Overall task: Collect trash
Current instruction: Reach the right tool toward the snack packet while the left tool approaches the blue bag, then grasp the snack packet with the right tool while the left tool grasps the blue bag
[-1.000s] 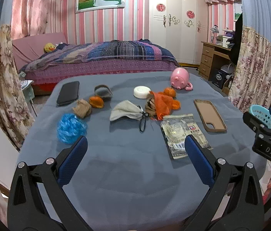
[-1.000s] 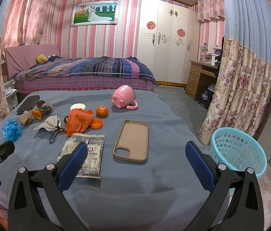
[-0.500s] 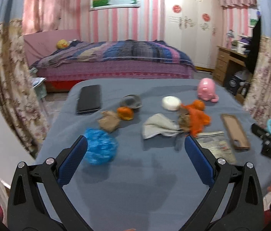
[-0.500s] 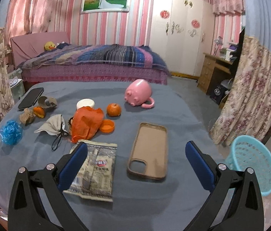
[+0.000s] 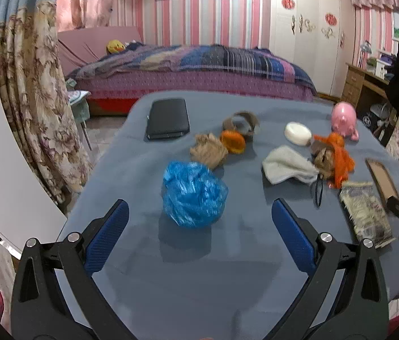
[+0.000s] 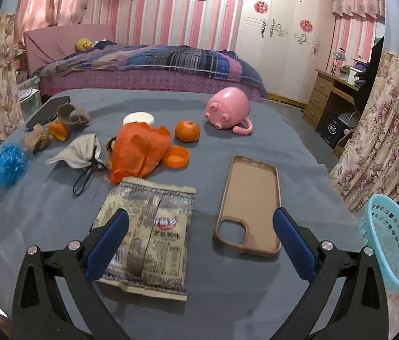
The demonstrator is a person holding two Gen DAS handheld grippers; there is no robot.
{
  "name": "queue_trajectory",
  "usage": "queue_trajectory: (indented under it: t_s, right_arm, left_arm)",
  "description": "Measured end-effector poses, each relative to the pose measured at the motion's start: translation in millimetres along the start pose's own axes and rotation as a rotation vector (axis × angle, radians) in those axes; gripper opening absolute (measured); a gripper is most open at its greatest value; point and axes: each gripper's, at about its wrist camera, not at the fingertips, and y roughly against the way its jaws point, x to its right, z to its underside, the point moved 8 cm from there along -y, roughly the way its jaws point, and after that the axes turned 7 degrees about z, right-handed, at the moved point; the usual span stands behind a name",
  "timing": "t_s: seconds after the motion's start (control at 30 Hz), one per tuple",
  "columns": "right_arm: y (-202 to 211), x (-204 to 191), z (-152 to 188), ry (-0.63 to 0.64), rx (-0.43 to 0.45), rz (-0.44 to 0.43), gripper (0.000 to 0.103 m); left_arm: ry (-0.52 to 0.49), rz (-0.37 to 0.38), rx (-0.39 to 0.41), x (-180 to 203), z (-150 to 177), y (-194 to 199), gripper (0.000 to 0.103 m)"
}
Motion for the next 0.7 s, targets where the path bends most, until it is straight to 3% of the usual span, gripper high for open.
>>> queue_trajectory:
  t_s: [0.27,0.33,0.43,0.5,0.7]
  right_arm:
    - [-2.4,-9.1,14.4,-0.004,-0.056,-0.070,0.098]
    - [-4.4,-12.9,17.0,0.002,-0.065,-0.083,0.090]
    - [-12.2,-21.6,23.1,0.016,-0.105,-0.110,0.062]
    - [-17.9,-26.2,26.9,-0.004,-0.141,-0.157,0.055]
    - [-30.4,-35.8,28.8,-0.002,-0.175,-0.189,0.054]
  left_arm:
    - [0.026,0.021,-0.007,-3.8,9.4,-6.2,0.098]
    - [0.007,0.007,-0.020,-2.5,13.0,-9.2,0.098]
    - [-0.001,-0.002,-0.022,-2.4,13.8,-9.7,0.098]
    - [0.018,-0.002,-0.026,-6.2,13.3,-10.1,0.098]
    - [0.117,-0.027,-0.042,-40.2,15.1,-14.6,0.098]
